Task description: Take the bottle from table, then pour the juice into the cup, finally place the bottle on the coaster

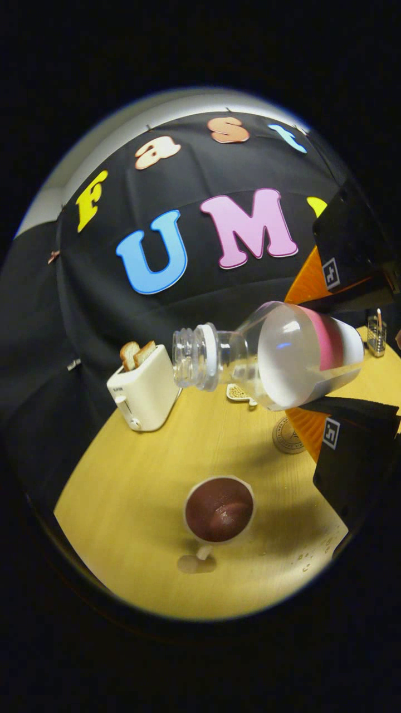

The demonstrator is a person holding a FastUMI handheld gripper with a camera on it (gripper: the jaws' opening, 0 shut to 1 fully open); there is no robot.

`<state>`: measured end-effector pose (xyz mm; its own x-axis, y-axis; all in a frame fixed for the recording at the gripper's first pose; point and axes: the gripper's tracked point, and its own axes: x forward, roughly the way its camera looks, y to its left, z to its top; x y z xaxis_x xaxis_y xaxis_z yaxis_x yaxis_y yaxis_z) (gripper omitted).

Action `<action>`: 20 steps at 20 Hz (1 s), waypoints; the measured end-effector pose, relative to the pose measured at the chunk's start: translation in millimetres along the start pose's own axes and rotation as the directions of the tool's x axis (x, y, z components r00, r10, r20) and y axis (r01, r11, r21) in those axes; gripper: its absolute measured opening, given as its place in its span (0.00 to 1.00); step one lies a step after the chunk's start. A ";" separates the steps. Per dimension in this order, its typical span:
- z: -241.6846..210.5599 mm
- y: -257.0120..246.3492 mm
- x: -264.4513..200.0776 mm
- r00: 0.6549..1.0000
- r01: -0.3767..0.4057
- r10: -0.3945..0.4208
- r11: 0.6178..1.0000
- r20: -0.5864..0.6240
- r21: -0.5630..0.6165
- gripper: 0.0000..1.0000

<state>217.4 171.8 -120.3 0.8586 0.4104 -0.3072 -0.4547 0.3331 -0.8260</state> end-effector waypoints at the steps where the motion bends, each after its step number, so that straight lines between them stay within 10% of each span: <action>1: -1.7 -5.4 -1.1 1.000 -0.003 0.003 0.998 0.008 0.058 0.67; 10: -15.1 -43.0 1.3 0.998 -0.039 0.006 0.819 0.060 0.572 0.68; 20: -59.9 -3.0 53.3 0.997 -0.076 0.036 0.560 0.068 0.825 0.68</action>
<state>278.7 141.8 -162.5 0.8239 0.4786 -0.3037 -0.5153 0.8556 -0.0496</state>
